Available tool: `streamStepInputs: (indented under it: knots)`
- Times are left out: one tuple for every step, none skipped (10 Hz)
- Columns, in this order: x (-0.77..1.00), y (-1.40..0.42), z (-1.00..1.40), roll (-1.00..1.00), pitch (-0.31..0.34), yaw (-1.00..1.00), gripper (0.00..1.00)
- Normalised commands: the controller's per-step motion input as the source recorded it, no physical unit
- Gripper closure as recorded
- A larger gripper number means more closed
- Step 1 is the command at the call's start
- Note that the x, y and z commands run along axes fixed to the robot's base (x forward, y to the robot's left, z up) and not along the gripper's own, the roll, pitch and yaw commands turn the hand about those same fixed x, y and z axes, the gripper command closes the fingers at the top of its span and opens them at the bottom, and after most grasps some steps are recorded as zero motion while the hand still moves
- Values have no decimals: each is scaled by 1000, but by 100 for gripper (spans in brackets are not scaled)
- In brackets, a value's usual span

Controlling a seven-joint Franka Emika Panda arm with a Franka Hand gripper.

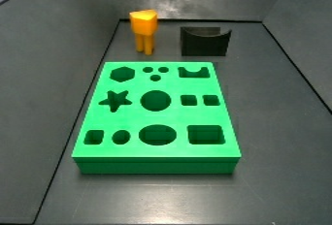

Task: Pick up the 3 prong object. Move up. Move to above the board. Insert the 3 prong object.
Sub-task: Pick up the 3 prong object.

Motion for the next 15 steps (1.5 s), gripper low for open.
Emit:
streamStepInputs:
  knots:
    - [69, 29, 0, -17, 0, 0, 0]
    - [37, -80, -303, 83, -51, 0, 0]
    - [-9, -197, -706, 297, -126, 0, 0]
    - [0, -183, -703, 301, -117, 0, 0]
    - [0, -146, -714, 286, -120, 0, 0]
    - [0, -83, -686, 303, -96, 0, 0]
    - [0, 0, -680, 306, -77, 69, 0]
    - [0, 0, -689, 310, -66, 91, 0]
    - [-51, 0, -703, 294, -81, 66, 0]
    - [-160, 0, -589, 283, -69, 31, 0]
    - [-234, 31, 217, 123, 181, 0, 0]
    - [-249, 120, 300, 126, 213, 54, 0]
    - [-320, 137, 0, 126, 117, 23, 0]
    - [-303, 63, -391, 187, 0, 14, 0]
    - [-209, 0, -700, 290, -40, 0, 0]
